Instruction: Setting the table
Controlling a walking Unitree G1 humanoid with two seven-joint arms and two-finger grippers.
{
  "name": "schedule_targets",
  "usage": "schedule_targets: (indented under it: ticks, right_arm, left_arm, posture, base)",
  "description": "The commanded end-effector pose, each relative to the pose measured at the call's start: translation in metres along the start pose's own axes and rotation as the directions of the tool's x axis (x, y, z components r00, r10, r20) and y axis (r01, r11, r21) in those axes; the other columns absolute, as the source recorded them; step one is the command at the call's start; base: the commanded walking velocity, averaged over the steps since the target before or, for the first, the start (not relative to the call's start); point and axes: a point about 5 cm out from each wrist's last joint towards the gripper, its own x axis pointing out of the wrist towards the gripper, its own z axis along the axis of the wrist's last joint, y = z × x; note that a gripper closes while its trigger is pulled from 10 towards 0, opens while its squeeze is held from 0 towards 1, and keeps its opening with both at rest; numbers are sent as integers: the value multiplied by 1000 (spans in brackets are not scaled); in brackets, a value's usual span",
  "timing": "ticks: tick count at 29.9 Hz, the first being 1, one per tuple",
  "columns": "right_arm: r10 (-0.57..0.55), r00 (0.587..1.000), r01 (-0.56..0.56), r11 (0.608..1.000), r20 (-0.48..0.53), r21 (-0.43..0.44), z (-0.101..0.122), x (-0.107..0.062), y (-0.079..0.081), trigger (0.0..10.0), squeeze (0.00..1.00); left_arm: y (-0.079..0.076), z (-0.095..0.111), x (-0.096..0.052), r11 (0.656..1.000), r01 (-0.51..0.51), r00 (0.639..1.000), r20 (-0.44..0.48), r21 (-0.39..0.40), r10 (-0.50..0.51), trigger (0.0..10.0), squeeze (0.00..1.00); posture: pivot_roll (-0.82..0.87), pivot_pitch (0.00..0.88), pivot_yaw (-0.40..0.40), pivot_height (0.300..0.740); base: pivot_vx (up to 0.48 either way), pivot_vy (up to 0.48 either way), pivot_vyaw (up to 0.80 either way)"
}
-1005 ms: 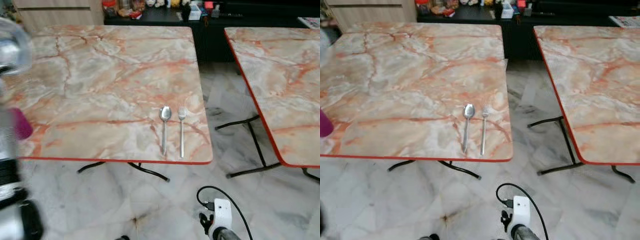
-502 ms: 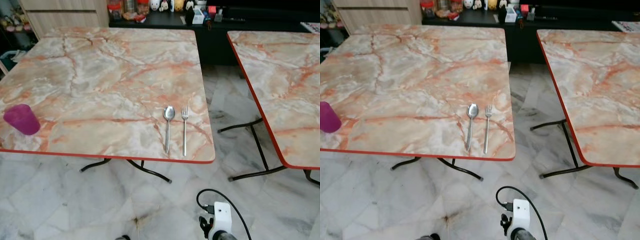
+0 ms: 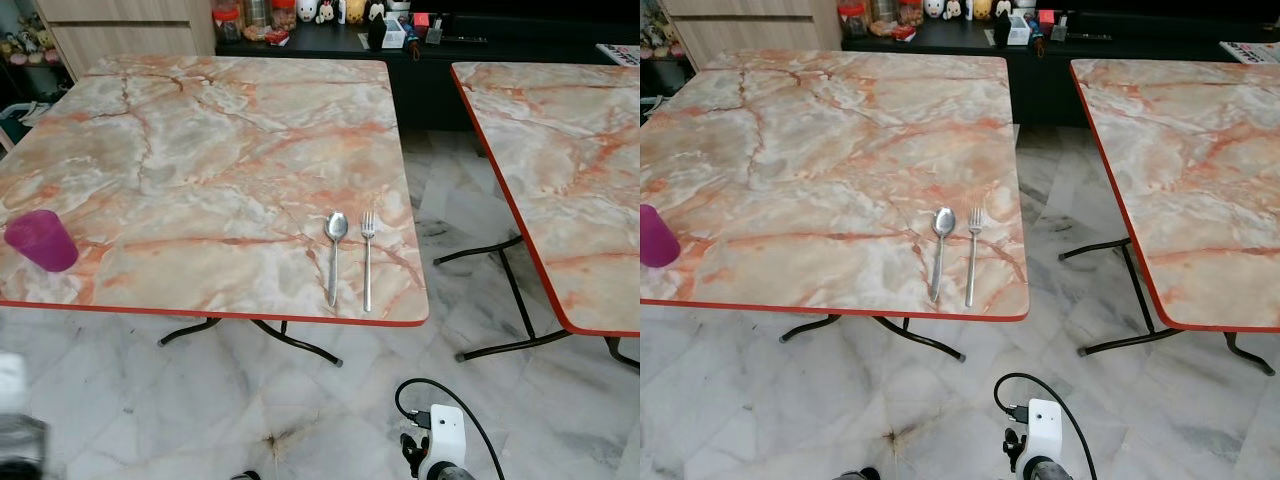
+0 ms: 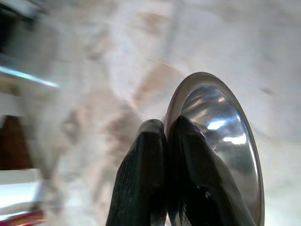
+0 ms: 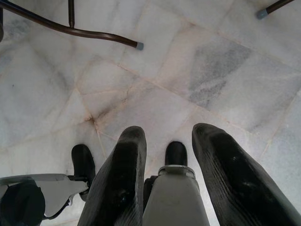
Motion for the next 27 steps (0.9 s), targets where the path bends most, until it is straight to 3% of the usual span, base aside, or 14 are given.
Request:
schedule_targets:
  ticks: [1, 2, 4, 6, 9, 12, 18, 20, 24, 26, 27]
  right_arm:
    - [-9, 1000, 10, 1000, -14, 11, -4, -1, -2, 10000, 0]
    - [-9, 1000, 10, 1000, -14, 11, -4, -1, -2, 10000, 0]
    - [-5, 1000, 5, 1000, -14, 12, -3, -1, -1, 10000, 0]
    - [-5, 1000, 5, 1000, -15, 15, -3, -1, -1, 10000, 0]
    - [-5, 1000, 5, 1000, -15, 14, -3, -1, -1, 10000, 0]
    - [-6, 1000, 7, 1000, -12, 15, -2, 0, -1, 10000, 0]
    - [-10, 1000, 10, 1000, -1, 20, 1, 0, -2, 10000, 0]
    - [-12, 1000, 12, 1000, 7, 23, 2, 0, -3, 10000, 0]
    - [-16, 1000, 16, 1000, 9, 22, 3, 0, -5, 10000, 0]
    - [-24, 1000, 23, 999, 10, 25, 3, 0, -8, 10000, 0]
    - [-29, 1000, 29, 999, 11, 26, 3, -1, -9, 10000, 0]
  left_arm:
    - [-8, -10, -2, 997, 52, 998, -44, -53, -54, 10000, 0]
    - [-9, -11, -2, 997, 59, 997, -48, -56, -62, 10000, 0]
    - [-39, -27, -14, 974, 191, 974, -103, -123, -204, 10000, 0]
    - [-66, -33, -26, 937, 310, 939, -101, -163, -329, 10000, 0]
    - [-83, -32, -35, 909, 395, 910, -75, -133, -407, 10000, 0]
    - [-105, -37, -48, 862, 495, 860, -84, -104, -504, 10000, 0]
    - [-119, -37, -58, 831, 549, 829, -70, -88, -555, 10000, 0]
    - [-130, -27, -64, 794, 583, 805, -8, -170, -593, 10000, 0]
    - [-138, -19, -69, 763, 615, 782, 36, -199, -622, 10000, 0]
    - [-139, -18, -69, 761, 616, 782, 45, -203, -622, 10000, 0]
    - [-137, -18, -68, 777, 603, 795, 53, -180, -605, 10000, 0]
  posture:
    - [79, 145, 14, 740]
    - [79, 145, 14, 740]
    - [70, 146, 15, 740]
    - [73, 145, 14, 740]
    - [71, 143, 12, 740]
    - [65, 138, 10, 740]
    - [60, 133, 9, 740]
    - [57, 134, 4, 740]
    - [44, 132, -1, 740]
    - [39, 132, -4, 740]
    - [32, 130, -3, 740]
  base:
    - [0, 0, 0]
    - [0, 0, 0]
    - [0, 0, 0]
    - [0, 0, 0]
    - [0, 0, 0]
    - [0, 0, 0]
    - [0, 0, 0]
    - [0, 0, 0]
    - [0, 0, 0]
    - [0, 0, 0]
    - [0, 0, 0]
